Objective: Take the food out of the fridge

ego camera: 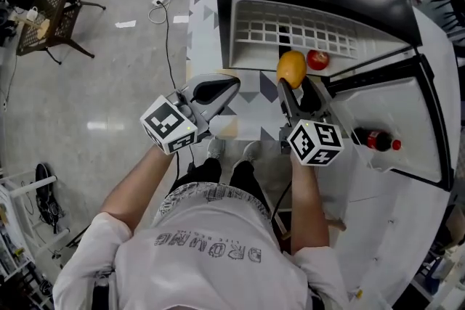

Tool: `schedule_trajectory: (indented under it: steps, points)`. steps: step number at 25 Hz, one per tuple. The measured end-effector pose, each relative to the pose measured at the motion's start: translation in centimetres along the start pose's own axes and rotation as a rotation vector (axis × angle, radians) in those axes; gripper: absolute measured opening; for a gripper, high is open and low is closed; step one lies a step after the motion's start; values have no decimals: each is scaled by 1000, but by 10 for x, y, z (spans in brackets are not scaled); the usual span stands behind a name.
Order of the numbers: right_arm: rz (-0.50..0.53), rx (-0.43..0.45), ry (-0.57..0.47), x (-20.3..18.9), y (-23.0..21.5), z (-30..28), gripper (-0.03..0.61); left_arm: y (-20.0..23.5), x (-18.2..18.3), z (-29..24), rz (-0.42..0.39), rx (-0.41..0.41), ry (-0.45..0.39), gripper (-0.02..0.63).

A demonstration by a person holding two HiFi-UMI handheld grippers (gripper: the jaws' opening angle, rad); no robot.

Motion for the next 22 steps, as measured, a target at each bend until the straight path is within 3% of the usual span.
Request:
schedule_trajectory:
  steps: [22]
  points:
    - [17, -88, -166, 48, 2, 71, 255, -24, 46, -27, -93, -141, -43, 8]
Point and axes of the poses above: the fingertips, and each gripper's own axes: z backward along the fingers, y to its left, x out of its top, the point moved 8 cm from there along z, backward along the fingers, and after that the axes turned 2 degrees about -x, right-handed, at the moved point
